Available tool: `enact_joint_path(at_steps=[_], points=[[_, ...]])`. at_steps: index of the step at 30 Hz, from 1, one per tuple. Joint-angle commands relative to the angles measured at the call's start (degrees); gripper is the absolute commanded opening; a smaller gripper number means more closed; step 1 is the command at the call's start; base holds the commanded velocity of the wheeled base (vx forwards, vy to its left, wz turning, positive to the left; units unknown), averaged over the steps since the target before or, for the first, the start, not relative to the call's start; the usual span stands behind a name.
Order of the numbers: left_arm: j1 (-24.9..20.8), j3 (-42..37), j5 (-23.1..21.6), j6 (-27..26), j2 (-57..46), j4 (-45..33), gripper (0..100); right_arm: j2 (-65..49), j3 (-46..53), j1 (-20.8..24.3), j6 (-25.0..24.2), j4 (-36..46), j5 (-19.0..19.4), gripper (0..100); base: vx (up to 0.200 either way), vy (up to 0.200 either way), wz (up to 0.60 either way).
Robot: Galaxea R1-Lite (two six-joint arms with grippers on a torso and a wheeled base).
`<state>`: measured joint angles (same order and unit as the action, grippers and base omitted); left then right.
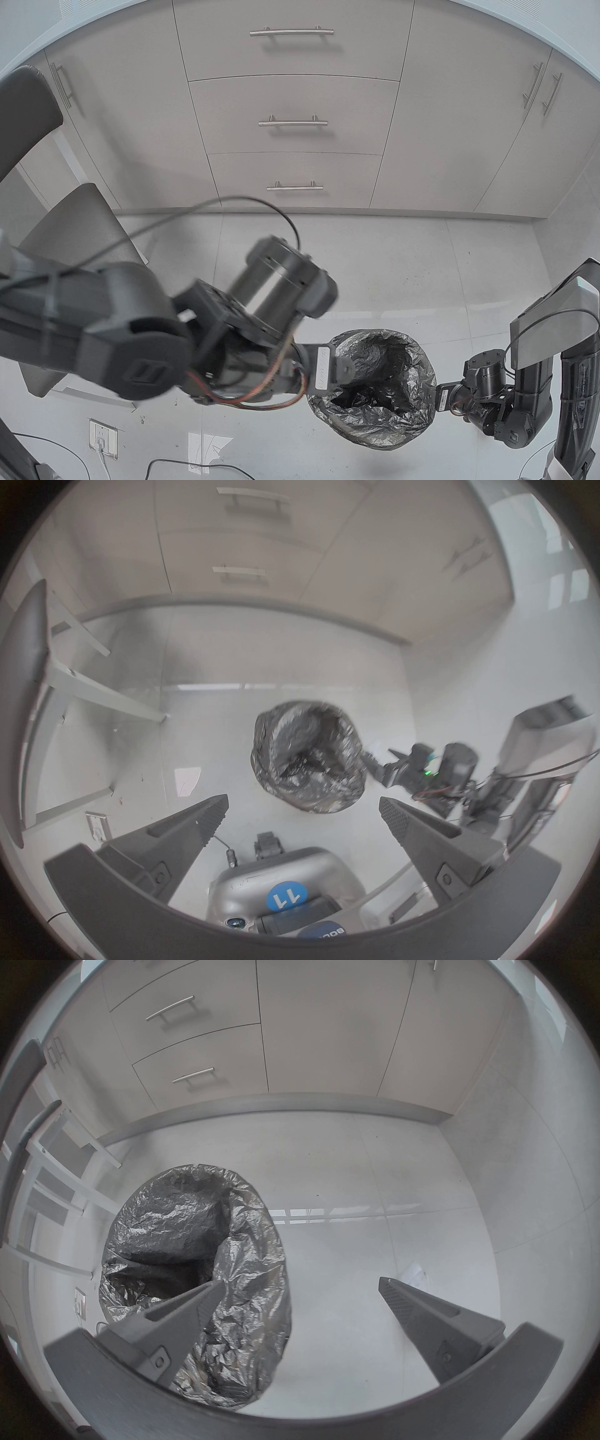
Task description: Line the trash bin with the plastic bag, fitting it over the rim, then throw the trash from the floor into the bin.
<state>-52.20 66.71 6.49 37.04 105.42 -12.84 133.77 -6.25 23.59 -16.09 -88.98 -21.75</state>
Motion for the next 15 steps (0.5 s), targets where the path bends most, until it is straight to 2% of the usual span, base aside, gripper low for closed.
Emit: enact_joint_path(at_steps=[1,5,8,10,12,14,15], points=[[3.7,-4.6,0.5,-0.1,-23.3,-0.1,100,-6.7,4.6,-6.8,3.1,-1.0,0.2,100,0.000,0.000,0.00],[3.8,-7.3,3.3,-1.9,-32.7,-0.1,100,-10.6,4.8,-14.2,7.7,-1.0,0.3,100,0.000,0.000,0.00],[3.9,-9.1,8.8,-3.7,-37.7,-0.1,100,-14.4,4.5,-19.0,11.8,-1.0,0.7,100,0.000,0.000,0.00],[3.9,-10.3,13.9,-4.9,-42.5,-0.8,100,-16.2,4.0,-23.0,14.1,-1.0,3.0,100,0.000,0.000,0.00],[3.9,-11.2,15.8,-5.5,-44.8,-1.2,100,-16.7,3.8,-24.7,14.6,-1.0,4.5,100,0.000,0.000,0.00],[6.0,-13.8,20.0,-7.9,-50.8,-2.8,100,-17.7,3.3,-28.5,15.4,-1.0,7.9,100,0.000,0.000,0.00],[6.2,-14.0,20.2,-8.1,-51.1,-3.0,100,-17.6,3.2,-28.7,15.4,-1.0,8.0,100,0.000,0.000,0.00]])
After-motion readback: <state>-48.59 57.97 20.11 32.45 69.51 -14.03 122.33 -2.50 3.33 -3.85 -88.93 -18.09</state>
